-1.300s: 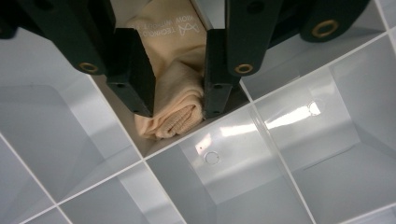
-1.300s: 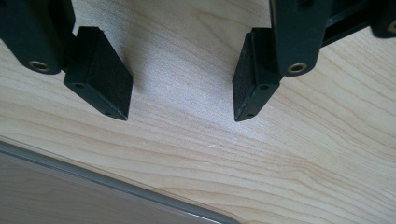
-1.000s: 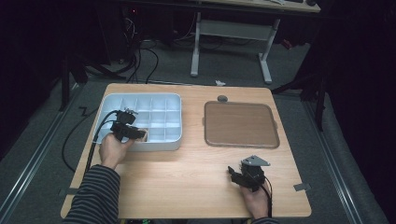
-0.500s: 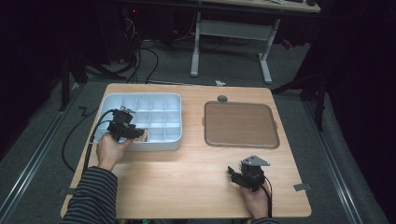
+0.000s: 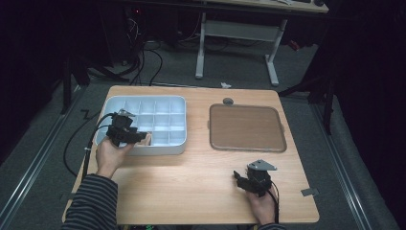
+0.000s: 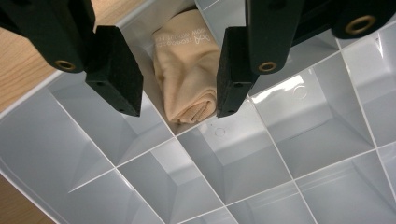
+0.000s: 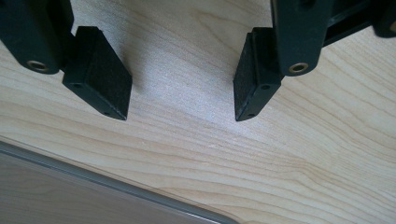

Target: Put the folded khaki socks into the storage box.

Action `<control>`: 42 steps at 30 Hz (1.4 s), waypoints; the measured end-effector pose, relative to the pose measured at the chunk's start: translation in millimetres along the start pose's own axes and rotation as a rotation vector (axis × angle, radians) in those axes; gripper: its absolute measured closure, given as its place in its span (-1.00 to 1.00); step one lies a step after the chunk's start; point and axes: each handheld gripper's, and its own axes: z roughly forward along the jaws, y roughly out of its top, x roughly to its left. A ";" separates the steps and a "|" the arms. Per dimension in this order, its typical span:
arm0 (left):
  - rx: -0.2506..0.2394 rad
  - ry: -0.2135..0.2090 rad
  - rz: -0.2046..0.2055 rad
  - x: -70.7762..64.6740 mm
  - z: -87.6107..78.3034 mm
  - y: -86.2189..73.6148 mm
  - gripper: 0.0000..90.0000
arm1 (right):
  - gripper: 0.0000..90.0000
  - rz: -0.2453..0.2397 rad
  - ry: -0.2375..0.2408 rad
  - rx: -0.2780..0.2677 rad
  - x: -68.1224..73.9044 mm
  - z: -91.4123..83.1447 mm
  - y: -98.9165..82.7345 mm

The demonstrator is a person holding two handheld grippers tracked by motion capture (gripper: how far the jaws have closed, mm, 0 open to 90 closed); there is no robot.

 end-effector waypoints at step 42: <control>-0.097 -0.021 0.008 -14.2 -28.8 -36.3 0.13 | -0.17 0.000 0.000 0.000 0.0 0.1 0.0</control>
